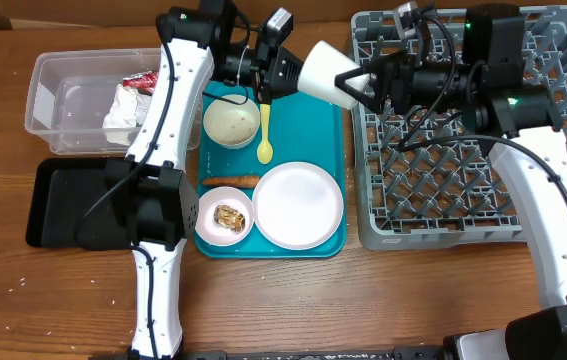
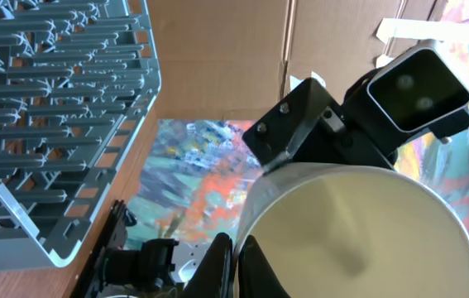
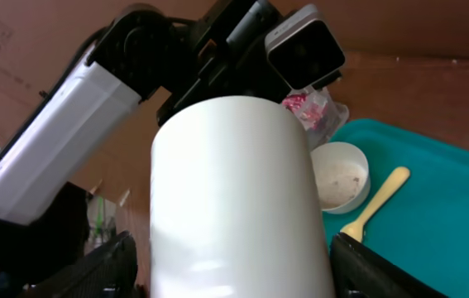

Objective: Sort waste into correct bins and load items into the dishwasher
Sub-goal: 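Lift the cup with the left gripper and pass it to the right gripper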

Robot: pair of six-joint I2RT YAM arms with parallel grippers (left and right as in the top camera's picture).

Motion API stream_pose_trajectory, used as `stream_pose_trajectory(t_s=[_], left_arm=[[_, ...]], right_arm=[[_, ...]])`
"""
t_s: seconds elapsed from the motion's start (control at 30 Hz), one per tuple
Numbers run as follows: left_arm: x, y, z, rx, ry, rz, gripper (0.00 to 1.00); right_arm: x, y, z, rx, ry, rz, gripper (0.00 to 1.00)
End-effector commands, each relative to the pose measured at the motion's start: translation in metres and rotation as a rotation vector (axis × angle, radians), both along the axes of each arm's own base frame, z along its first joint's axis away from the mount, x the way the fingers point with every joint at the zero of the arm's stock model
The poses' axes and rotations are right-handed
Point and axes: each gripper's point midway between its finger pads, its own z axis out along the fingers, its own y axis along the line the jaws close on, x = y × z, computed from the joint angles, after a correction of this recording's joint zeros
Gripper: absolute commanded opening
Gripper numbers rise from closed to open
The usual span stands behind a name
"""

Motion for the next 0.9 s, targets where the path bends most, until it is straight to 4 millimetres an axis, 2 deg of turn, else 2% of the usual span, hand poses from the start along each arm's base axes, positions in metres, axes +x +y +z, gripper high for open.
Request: stream_pose_trajectory(t_s=[0.0, 0.33, 0.43, 0.73, 0.87], left_arm=[[-0.011, -0.006, 0.022, -0.025, -0.031, -0.021, 0.04], [-0.011, -0.006, 0.022, -0.022, -0.013, -0.021, 0.04], [-0.010, -0.006, 0.022, -0.022, -0.018, -0.021, 0.04], [-0.010, -0.006, 0.022, -0.024, -0.025, -0.021, 0.04], [-0.009, -0.007, 0.022, -0.027, -0.043, -0.021, 0.07]], right_arm=[[-0.014, 0.013, 0.009, 0.024, 0.003, 0.060, 0.80], [-0.014, 0.016, 0.008, 0.023, 0.006, 0.063, 0.79], [-0.013, 0.019, 0.003, 0.017, 0.018, 0.065, 0.76], [-0.009, 0.020, -0.008, 0.016, 0.052, 0.069, 0.55], [-0.009, 0.021, -0.007, 0.022, 0.050, 0.075, 0.53]])
